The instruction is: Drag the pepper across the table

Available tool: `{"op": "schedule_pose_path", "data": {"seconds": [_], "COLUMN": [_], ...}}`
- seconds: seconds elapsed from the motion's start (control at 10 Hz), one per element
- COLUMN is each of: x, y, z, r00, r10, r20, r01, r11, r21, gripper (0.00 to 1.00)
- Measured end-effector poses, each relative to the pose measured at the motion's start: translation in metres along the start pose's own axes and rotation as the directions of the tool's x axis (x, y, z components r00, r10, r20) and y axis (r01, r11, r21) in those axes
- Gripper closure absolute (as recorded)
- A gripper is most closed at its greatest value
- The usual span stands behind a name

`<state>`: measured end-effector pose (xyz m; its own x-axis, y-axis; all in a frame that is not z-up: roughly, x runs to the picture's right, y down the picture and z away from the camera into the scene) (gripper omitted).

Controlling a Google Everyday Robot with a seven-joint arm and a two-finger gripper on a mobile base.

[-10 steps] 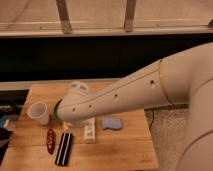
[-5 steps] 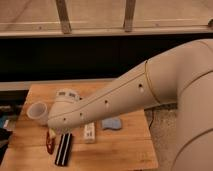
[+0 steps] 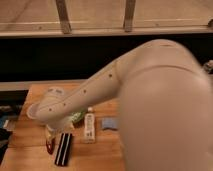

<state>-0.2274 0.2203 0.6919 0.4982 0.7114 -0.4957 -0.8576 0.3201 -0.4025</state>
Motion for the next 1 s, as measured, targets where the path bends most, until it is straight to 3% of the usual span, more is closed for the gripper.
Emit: {"op": "schedule_pose_path", "data": {"seconds": [0.3, 0.6, 1.0], "x": [-0.008, -0.005, -0.021], "y": [0.019, 0.044, 0.070], "z": [0.027, 0.034, 0.046], "r00": [0.999, 0.999, 1.000], "r10": [-0.013, -0.013, -0.025], "r20": [-0.053, -0.031, -0.012], "r01": [0.011, 0.010, 0.023], "r11": [0.999, 0.995, 0.989], "r21": [-0.040, -0.104, -0.146], "gripper": [0.34, 0.34, 0.34]}}
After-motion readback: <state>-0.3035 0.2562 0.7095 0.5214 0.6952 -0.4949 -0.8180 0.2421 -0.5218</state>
